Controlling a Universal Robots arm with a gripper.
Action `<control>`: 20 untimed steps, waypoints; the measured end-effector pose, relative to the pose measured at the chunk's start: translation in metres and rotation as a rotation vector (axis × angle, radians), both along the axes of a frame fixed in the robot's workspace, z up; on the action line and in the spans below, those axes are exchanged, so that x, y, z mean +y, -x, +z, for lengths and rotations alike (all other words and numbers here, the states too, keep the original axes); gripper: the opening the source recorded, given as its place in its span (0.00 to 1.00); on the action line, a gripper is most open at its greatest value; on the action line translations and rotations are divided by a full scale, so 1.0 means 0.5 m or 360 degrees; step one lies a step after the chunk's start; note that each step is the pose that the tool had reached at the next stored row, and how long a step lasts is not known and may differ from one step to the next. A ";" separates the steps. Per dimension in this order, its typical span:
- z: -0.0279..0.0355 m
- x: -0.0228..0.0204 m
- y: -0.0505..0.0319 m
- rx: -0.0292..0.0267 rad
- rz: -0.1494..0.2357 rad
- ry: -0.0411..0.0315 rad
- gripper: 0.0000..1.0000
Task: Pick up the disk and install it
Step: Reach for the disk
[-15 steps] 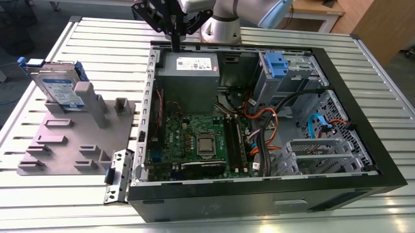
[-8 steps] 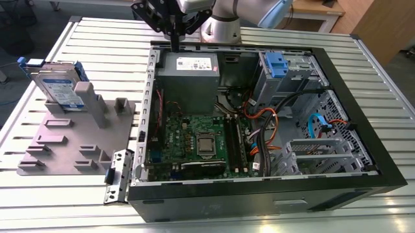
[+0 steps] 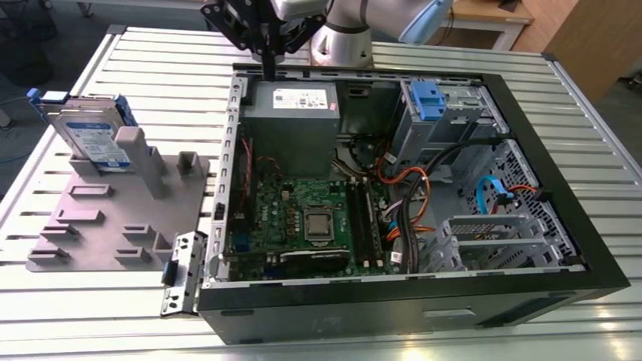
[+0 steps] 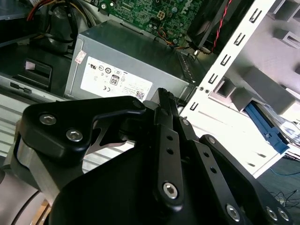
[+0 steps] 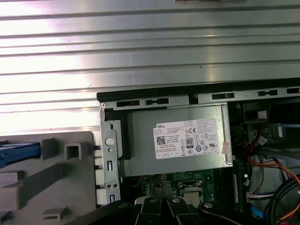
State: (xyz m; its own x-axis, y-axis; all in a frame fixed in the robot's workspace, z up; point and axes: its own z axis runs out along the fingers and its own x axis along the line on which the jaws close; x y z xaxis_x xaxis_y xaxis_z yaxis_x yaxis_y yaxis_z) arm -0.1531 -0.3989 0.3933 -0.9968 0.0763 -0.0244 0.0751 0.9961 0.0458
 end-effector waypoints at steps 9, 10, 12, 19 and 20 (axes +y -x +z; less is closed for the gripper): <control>0.000 0.0000 0.007 0.00001 0.0000 0.0000 0.11; 0.000 0.0000 0.008 0.00001 0.0000 0.0000 0.11; 0.000 0.0000 0.010 0.00002 0.0000 0.0000 0.11; 0.000 0.0000 0.016 0.00001 0.0000 0.0000 0.11; 0.000 0.0000 0.017 0.00001 0.0000 0.0000 0.11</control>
